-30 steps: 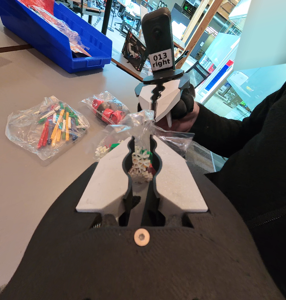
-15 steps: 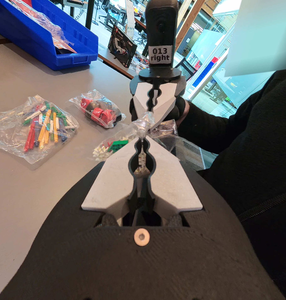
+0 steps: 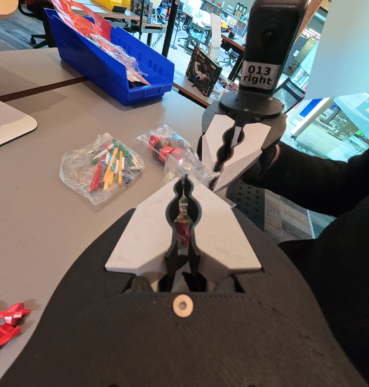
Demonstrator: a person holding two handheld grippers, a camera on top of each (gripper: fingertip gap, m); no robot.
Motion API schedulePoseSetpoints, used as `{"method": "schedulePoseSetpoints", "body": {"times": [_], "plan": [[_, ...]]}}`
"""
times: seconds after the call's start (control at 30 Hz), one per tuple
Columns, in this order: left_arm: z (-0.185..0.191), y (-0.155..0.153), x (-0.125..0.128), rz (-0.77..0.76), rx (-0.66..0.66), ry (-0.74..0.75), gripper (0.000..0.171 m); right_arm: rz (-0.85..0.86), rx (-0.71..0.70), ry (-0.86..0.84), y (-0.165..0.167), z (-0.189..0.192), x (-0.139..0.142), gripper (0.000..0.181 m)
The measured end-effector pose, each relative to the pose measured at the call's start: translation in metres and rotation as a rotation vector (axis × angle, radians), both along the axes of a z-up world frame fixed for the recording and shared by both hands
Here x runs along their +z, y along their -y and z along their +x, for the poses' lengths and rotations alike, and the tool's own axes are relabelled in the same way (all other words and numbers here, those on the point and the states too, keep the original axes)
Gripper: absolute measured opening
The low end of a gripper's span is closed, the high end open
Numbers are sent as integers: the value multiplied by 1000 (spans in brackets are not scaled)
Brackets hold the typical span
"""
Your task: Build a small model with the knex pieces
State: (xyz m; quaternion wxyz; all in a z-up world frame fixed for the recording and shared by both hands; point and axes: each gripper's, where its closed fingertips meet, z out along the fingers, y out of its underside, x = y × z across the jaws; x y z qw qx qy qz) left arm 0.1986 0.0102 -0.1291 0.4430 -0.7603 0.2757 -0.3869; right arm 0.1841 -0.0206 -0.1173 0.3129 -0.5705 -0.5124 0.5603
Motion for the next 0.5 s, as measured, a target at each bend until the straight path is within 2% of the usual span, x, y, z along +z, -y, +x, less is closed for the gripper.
{"method": "schedulePoseSetpoints", "body": {"times": [0.2, 0.3, 0.5], "plan": [[1, -8, -2, 34, 26, -43, 0, 120, 157, 57, 6, -9, -4, 0], [-3, -12, -9, 22, 27, -54, 0, 97, 213, 58, 5, -12, -10, 0], [-6, -21, -5, 57, 75, -62, 0, 53, 263, -18, 4, -17, -3, 0]]}}
